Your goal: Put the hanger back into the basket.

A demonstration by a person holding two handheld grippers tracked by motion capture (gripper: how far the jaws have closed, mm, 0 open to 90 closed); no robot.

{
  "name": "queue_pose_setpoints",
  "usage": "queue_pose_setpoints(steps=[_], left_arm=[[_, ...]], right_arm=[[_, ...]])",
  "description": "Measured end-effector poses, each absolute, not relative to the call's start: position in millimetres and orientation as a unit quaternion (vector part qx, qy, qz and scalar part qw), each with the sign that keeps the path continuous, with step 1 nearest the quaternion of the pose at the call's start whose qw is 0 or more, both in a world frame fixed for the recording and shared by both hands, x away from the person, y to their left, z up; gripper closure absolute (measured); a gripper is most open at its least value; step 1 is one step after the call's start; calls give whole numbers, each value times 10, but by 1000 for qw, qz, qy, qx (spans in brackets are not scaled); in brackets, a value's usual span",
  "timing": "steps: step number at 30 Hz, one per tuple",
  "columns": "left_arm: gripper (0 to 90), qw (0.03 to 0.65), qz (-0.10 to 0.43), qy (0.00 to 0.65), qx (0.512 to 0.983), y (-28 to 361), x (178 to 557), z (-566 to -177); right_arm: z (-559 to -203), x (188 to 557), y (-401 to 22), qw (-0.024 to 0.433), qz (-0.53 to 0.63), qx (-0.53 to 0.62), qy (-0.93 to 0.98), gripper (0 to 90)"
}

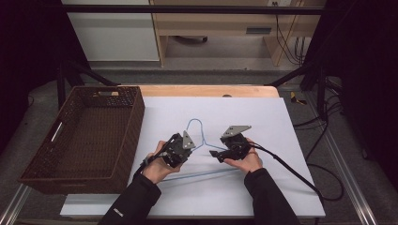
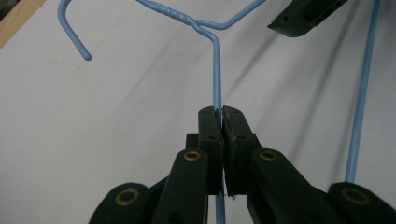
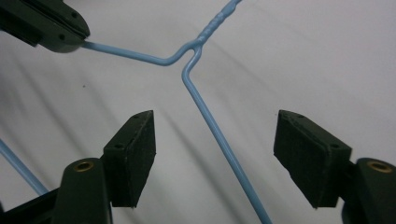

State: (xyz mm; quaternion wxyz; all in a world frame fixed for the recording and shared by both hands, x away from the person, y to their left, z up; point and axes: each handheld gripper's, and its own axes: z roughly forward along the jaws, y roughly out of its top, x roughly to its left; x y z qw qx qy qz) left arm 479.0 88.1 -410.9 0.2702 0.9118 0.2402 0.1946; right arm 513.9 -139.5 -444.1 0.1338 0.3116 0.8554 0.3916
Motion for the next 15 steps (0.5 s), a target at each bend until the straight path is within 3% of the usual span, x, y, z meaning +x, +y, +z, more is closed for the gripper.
queue_pose_setpoints(steps=[15], left_arm=[[875, 271, 206, 235, 910, 842, 4719, -4104]], right_arm=[[-4250, 5225, -1247, 134, 453, 350, 809, 337]])
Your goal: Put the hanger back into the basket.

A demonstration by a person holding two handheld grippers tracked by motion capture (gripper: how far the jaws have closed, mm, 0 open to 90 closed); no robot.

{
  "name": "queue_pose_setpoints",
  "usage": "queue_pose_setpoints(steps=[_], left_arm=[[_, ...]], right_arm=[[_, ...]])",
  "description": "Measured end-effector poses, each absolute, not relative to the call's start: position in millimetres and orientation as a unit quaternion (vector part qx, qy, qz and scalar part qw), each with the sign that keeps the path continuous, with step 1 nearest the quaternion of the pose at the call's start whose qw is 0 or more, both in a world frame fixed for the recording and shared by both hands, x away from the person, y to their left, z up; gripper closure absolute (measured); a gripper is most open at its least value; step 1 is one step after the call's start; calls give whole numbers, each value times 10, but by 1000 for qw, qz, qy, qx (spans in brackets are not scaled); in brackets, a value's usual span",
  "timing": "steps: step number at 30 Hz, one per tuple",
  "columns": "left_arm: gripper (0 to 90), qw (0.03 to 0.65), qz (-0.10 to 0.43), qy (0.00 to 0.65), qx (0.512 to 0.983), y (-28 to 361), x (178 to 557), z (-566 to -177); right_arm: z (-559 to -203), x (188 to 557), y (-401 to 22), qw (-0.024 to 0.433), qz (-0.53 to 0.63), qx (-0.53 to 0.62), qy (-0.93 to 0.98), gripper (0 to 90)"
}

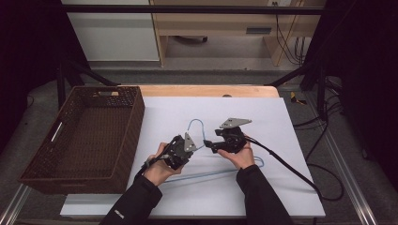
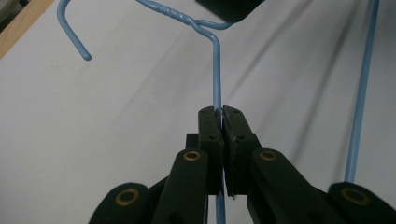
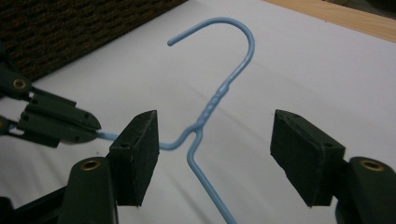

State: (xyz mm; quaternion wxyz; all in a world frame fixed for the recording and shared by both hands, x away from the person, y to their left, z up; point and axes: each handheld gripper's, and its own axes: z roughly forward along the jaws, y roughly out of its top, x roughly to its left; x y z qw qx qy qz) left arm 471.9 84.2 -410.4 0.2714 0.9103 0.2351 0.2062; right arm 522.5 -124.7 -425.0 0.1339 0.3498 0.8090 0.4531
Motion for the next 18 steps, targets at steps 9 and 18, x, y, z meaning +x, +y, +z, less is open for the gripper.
queue_pose_setpoints(steps=[9, 18], left_arm=[[875, 275, 206, 232, 910, 816, 4660, -4101], [874, 269, 212, 232, 910, 790, 4650, -4123]], right_arm=[[-4293, 5337, -1097, 106, 461, 383, 794, 444], [-4355, 5405, -1076, 82, 462, 407, 784, 638]])
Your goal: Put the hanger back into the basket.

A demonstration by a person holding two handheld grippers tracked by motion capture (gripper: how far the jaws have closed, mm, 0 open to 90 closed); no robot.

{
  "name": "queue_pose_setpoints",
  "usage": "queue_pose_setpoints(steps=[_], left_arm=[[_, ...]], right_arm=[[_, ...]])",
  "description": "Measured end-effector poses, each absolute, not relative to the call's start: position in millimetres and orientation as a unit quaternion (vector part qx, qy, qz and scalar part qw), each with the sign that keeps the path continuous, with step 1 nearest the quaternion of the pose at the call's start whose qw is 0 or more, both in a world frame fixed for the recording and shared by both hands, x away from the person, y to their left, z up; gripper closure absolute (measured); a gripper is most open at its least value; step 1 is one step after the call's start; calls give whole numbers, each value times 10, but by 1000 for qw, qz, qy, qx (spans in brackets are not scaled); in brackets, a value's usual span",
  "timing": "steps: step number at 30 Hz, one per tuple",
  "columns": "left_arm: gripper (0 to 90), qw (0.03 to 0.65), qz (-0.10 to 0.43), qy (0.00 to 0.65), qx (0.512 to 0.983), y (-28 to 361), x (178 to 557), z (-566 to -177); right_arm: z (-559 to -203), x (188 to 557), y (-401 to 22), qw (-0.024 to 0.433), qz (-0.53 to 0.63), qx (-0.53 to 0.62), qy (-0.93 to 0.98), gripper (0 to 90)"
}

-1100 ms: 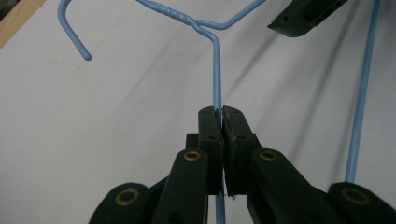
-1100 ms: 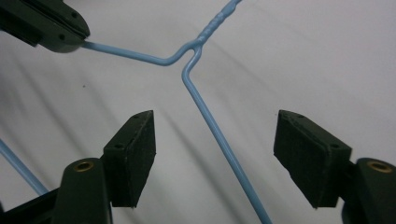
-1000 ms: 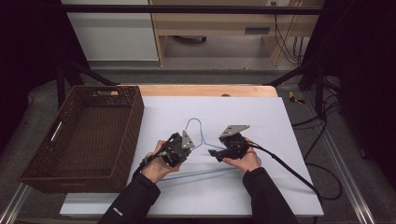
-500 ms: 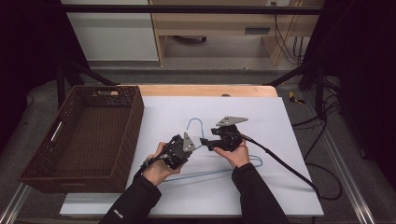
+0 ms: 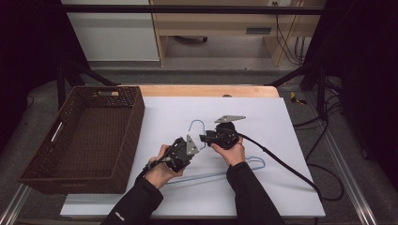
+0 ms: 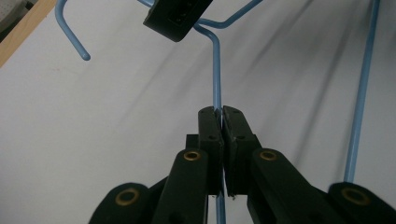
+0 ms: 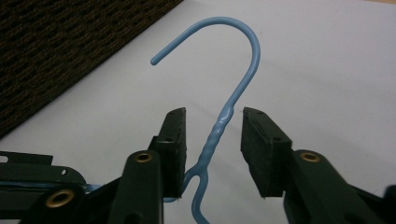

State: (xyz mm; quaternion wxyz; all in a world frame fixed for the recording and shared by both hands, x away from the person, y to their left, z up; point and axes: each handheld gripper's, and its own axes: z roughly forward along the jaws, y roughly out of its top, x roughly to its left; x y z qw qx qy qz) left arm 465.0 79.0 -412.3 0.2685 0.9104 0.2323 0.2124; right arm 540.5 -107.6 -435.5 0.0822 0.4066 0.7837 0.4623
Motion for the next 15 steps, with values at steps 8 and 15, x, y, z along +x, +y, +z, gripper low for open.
queue_pose_setpoints(steps=[8, 15], left_arm=[[874, 264, 212, 232, 912, 786, 4646, -4138], [873, 264, 215, 235, 910, 796, 4644, -4166]], right_arm=[[-4356, 5428, -1088, 56, 456, 431, 777, 769], [-4304, 5393, -1090, 35, 475, 441, 761, 828]])
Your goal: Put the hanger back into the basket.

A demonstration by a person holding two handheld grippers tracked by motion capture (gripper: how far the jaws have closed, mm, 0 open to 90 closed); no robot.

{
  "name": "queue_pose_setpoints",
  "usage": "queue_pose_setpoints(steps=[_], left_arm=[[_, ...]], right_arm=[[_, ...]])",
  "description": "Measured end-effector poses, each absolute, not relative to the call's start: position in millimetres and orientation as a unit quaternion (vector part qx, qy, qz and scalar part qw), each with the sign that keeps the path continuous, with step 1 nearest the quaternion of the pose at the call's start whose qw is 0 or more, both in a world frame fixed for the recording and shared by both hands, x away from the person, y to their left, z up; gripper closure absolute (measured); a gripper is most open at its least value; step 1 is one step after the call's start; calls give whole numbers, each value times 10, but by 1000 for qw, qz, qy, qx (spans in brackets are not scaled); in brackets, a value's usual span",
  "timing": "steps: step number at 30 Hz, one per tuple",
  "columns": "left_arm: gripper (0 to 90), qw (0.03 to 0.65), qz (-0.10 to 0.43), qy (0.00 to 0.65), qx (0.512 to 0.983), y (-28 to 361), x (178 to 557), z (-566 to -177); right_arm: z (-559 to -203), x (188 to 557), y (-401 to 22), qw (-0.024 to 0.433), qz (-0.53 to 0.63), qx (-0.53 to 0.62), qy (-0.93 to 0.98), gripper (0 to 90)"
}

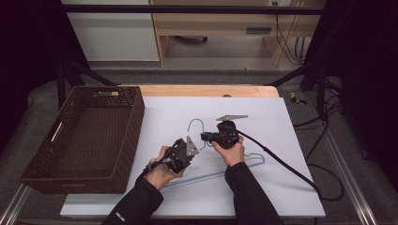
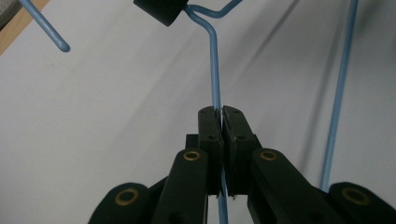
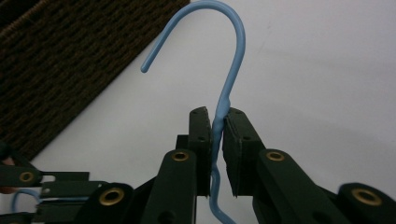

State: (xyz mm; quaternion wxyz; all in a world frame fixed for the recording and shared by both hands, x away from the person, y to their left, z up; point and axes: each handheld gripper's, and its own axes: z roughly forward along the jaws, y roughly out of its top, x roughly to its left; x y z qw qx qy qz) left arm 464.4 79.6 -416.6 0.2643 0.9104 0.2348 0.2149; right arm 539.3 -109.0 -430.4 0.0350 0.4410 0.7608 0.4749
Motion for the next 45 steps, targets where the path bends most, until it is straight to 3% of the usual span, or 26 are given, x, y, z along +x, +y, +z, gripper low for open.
queue_pose_setpoints(steps=[13, 18, 22, 27, 34, 45], left_arm=[[858, 280, 195, 242, 908, 825, 4672, -4186], [629, 304, 176, 254, 901, 851, 4722, -4073], [586, 288, 151, 258, 910, 826, 4789, -4097], [651, 271, 140, 263, 915, 794, 4874, -4186], [851, 272, 123, 252, 920, 778, 4890, -4199], [874, 282, 126, 252, 917, 783, 4834, -4136]], right_arm=[[-4238, 5291, -1082, 29, 489, 451, 746, 863], [-4248, 5269, -1069, 32, 493, 442, 749, 863], [-4236, 5258, -1073, 35, 494, 439, 750, 863], [-4222, 5241, -1079, 40, 495, 434, 752, 862], [-4206, 5224, -1085, 43, 497, 432, 751, 862], [-4162, 5182, -1116, 50, 502, 423, 753, 850]])
